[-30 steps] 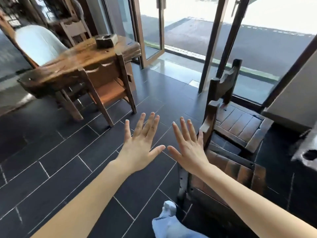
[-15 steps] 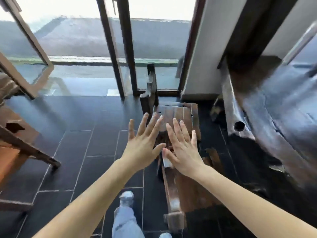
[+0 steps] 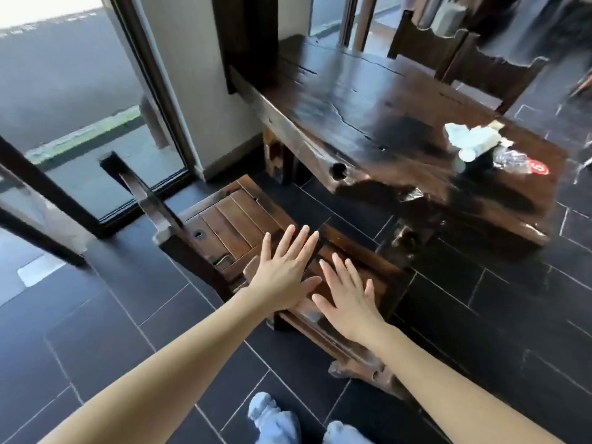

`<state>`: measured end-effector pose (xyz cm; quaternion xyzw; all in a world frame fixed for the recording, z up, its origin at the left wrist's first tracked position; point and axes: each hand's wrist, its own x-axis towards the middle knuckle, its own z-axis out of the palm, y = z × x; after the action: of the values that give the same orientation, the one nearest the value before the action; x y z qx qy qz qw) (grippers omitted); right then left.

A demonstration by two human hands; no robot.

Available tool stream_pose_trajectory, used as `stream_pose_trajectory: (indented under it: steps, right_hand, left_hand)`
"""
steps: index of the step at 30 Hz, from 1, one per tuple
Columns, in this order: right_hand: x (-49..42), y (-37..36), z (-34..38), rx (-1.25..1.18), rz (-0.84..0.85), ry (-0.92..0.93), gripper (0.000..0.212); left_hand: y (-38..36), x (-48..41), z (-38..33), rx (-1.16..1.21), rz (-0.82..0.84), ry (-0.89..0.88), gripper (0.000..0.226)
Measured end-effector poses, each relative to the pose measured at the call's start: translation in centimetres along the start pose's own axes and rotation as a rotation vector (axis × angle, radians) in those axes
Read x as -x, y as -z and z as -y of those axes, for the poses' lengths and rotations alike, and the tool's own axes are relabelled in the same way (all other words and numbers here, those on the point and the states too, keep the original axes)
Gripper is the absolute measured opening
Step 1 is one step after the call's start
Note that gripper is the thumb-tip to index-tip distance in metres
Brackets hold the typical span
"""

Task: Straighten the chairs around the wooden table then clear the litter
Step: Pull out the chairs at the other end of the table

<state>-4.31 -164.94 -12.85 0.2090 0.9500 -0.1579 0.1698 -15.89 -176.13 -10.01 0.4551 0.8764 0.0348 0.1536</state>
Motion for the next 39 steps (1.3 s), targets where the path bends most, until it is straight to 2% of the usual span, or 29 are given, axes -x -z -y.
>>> stream_pose_trajectory:
  steps: [2,5,7,9,11,14,19,22,26,33,37,39]
  right_hand:
    - [1.1,-2.5,-1.4,-0.055,0.112,-0.136,0.063]
    - [4.3,-6.1,-5.3,-0.124,0.196,-0.386,0.052]
    - [7.0,-8.2,-7.1,-0.103,0.135,-0.463,0.042]
    - [8.9,-9.7,-7.4,-0.115,-0.014,-0.486,0.029]
    - [9.5,-10.1,-6.6,-0.144,-0.088,-0.522,0.023]
    - [8.7,-10.1,-6.1,-0.153,-0.163,-0.563,0.035]
    - [10.0,-13.1,-5.1,-0.236,-0.271,-0.604,0.047]
    - [9.7,-14.2,-4.4,-0.259,-0.329,-0.643,0.060]
    - [9.2,-13.5,-5.0,-0.289,-0.277,-0.714,0.069]
    - [10.0,-13.1,-6.6,-0.348,-0.127,-0.654,0.066]
    - [9.9,-13.8,-7.0,-0.296,-0.263,-0.666,0.056]
    - [9.5,-14.2,-6.7,-0.230,-0.321,-0.680,0.057]
  left_hand:
    - [-1.2,-0.8,0.8,-0.060,0.088,-0.063,0.074]
    - [-3.1,-2.0,3.7,-0.132,0.242,-0.016,0.072]
    - [-4.3,-2.4,6.3,-0.144,0.350,0.067,0.073]
    - [-5.3,-2.3,8.1,-0.151,0.390,0.089,0.076]
    - [-5.6,-2.0,8.4,-0.150,0.351,0.043,0.074]
    - [-5.3,-2.6,7.7,-0.129,0.263,0.022,0.066]
    - [-7.2,-3.2,8.7,-0.279,0.214,-0.045,0.060]
    - [-8.5,-4.6,9.9,-0.182,0.145,-0.065,0.056]
    - [-8.8,-4.0,9.8,0.036,0.102,-0.073,0.046]
    - [-8.4,-1.8,8.8,-0.002,0.098,0.057,0.034]
    - [-10.4,0.1,8.7,0.028,0.054,0.093,0.037]
    - [-11.4,0.7,8.8,0.048,0.029,0.103,0.045]
